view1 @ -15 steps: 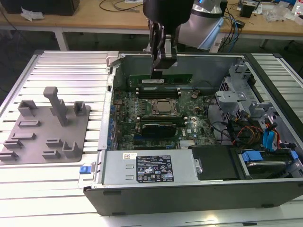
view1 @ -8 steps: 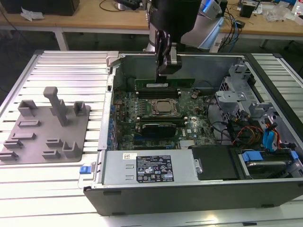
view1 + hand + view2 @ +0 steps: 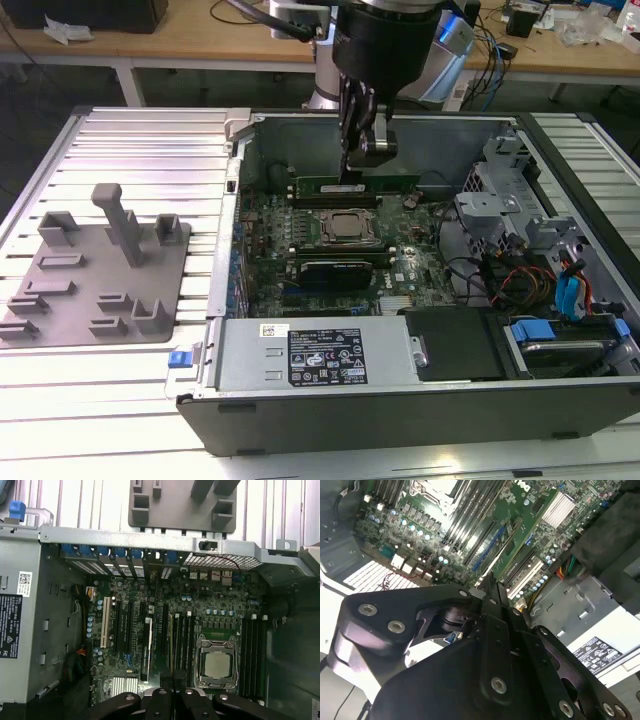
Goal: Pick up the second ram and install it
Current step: 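Pick up the second ram and move it above second insertion slot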
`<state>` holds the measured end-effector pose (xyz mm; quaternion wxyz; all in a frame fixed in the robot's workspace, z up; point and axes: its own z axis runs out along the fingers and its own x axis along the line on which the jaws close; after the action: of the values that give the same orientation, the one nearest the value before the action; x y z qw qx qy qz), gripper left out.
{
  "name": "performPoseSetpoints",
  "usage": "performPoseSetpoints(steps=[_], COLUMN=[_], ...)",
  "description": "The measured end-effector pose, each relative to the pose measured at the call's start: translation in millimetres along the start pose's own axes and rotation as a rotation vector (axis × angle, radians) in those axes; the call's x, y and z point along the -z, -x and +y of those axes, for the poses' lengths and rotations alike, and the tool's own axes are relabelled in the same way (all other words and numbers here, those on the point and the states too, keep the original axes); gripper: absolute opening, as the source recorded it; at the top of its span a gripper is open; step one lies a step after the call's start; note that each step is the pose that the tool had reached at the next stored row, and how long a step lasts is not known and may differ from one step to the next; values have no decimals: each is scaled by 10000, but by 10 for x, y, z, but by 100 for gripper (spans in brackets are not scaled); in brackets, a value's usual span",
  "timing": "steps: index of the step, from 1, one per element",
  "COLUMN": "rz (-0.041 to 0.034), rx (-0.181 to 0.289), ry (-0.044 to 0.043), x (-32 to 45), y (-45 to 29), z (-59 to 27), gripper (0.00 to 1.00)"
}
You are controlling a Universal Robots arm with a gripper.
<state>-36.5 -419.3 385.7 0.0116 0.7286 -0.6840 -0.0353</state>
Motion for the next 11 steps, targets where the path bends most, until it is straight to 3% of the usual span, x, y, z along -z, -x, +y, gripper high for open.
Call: performPoseSetpoints(steps=[11], rz=[0], rx=[2], ry=[10], x=[-239], y=[89], z=[-63], gripper=[9])
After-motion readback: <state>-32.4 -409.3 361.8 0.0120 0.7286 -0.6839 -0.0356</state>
